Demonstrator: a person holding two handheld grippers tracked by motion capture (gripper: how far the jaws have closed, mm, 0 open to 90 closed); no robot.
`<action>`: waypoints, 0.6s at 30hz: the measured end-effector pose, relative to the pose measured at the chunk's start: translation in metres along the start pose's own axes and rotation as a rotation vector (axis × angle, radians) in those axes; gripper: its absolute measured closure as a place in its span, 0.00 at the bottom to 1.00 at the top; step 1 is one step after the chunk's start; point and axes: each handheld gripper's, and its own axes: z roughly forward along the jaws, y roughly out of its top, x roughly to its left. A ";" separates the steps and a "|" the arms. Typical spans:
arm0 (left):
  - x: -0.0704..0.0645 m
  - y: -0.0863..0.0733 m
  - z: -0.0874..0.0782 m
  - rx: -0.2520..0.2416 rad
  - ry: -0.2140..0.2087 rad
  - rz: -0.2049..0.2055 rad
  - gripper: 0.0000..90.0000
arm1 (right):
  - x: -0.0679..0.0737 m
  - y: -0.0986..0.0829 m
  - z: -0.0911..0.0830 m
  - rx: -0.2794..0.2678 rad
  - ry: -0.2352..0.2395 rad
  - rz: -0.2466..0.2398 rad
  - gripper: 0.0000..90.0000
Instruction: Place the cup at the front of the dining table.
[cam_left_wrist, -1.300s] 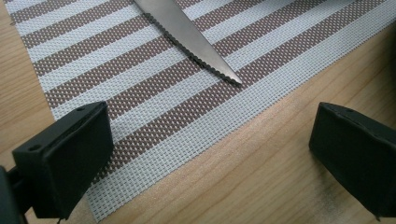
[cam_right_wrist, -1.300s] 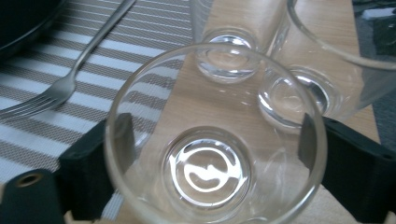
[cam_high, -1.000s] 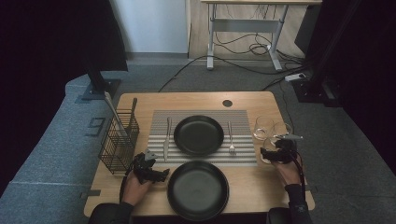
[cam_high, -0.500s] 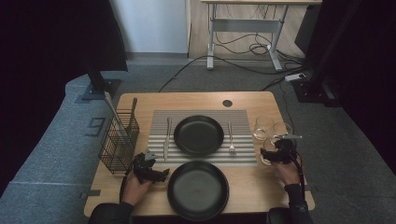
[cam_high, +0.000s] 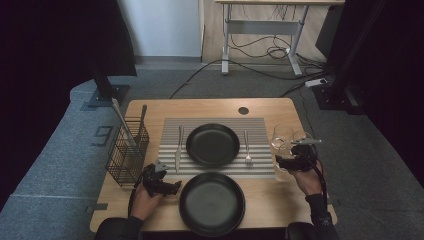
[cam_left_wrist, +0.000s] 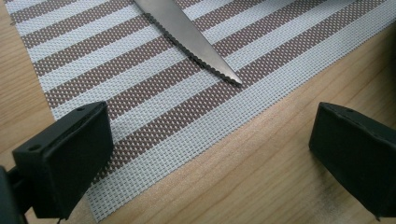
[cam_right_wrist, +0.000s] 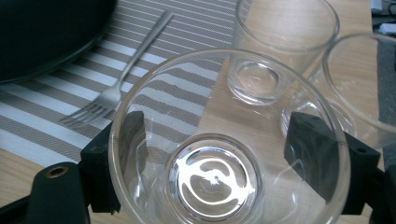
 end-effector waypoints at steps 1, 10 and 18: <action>0.000 0.000 0.000 0.000 0.000 0.000 0.00 | 0.001 0.002 -0.001 0.000 0.005 -0.006 0.21; 0.000 0.000 0.000 0.001 0.000 0.000 0.00 | 0.013 0.021 -0.009 -0.007 0.053 -0.046 0.21; 0.000 0.000 0.000 0.001 0.000 0.000 0.00 | 0.024 0.032 -0.010 -0.007 0.092 -0.070 0.21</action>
